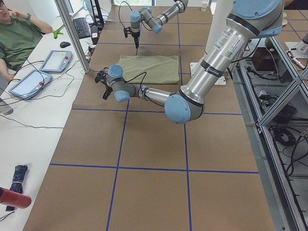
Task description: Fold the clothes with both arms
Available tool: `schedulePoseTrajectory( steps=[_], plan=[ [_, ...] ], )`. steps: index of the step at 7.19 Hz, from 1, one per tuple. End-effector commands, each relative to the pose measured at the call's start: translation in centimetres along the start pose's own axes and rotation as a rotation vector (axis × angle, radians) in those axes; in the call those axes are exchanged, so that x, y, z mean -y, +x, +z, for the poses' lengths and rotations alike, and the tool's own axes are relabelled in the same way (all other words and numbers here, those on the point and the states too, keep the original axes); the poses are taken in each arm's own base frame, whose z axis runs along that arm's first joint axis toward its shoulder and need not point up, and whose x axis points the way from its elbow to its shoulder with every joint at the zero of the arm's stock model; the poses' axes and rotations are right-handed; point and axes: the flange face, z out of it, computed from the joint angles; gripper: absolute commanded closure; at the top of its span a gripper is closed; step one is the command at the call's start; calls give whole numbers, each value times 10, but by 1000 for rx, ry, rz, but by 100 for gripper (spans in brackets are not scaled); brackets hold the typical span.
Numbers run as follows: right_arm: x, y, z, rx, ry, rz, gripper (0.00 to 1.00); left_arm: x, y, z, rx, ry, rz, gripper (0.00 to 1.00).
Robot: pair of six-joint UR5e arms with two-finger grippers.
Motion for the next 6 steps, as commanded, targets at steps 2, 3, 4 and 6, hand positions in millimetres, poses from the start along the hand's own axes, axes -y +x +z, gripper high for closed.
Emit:
schedulePoseTrajectory(
  steps=[2,3,4,6],
  plan=[
    [-82,16,-49,335,79,310,0,-94,94,-40,-164,-28,-297,0],
    [-128,22,-46,447,84,412,0,-155,139,-49,-209,-37,-390,0],
    [-171,38,-28,553,96,453,0,-205,187,-54,-250,-44,-472,0],
    [-235,14,-11,643,137,592,0,-284,229,-71,-277,-96,-567,0]
  ],
)
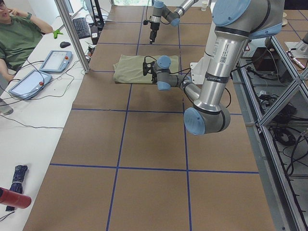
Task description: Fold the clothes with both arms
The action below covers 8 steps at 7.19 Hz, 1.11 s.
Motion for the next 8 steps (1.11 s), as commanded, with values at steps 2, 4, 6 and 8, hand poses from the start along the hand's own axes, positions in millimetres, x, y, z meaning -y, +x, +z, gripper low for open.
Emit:
schedulePoseTrajectory(
  steps=[2,4,6,8],
  plan=[
    [-88,-5,20,58,93,92,0,-113,12,-1,166,-21,-121,0],
    [-98,-26,1,27,90,133,0,-146,4,12,194,-71,-156,0],
    [-99,-31,-6,33,87,134,0,-161,6,17,172,-19,-167,1],
    [-99,-32,-6,34,87,134,0,-155,7,14,124,35,-199,11]
  ],
)
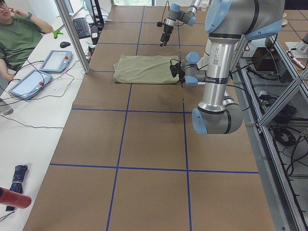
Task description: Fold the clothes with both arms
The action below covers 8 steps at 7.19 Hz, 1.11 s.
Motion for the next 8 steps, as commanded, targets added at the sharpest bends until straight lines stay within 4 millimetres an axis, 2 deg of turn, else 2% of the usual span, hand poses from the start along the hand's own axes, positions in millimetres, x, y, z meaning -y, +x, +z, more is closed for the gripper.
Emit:
schedulePoseTrajectory(
  steps=[1,2,4,5,8],
  plan=[
    [0,0,0,-1,0,-1,0,2,-5,6,-9,30,-5,11],
    [0,0,0,-1,0,-1,0,3,-13,15,11,37,-1,11],
    [0,0,0,0,0,-1,0,3,-15,18,18,37,0,11],
    [0,0,0,0,0,-1,0,3,-13,17,13,36,-2,20],
    [0,0,0,2,-1,-1,0,1,-14,17,16,32,2,33]
  ],
)
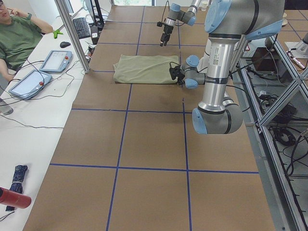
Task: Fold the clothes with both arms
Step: 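Move the right gripper to the near end of the shirt beside the left gripper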
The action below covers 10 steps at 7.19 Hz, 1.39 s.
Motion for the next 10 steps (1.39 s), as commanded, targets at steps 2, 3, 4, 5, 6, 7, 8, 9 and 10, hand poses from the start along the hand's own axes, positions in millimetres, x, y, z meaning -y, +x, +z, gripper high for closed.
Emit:
schedulePoseTrajectory(
  steps=[2,3,4,5,6,7,8,9,10],
  plan=[
    [0,1,0,0,-5,0,0,-1,-1,0,3,-3,27,33],
    [0,0,0,1,-5,0,0,-1,0,0,1,-5,30,39],
    [0,0,-1,3,-4,0,0,-2,0,-1,1,-7,30,44],
    [0,0,0,2,-2,0,0,-2,1,-1,0,-8,30,51],
    [-1,1,1,0,-2,-1,0,-2,1,-1,-2,-9,29,62],
    [-1,0,0,2,-2,1,0,-2,1,-2,-2,-9,29,78],
    [-6,3,5,-16,-9,2,0,-2,2,-2,-3,-9,29,100],
    [-13,4,9,-54,-7,97,0,-3,5,-6,-12,-12,29,100],
    [-28,1,14,-91,-10,158,0,-3,8,-8,-19,-15,28,100]
  ],
)
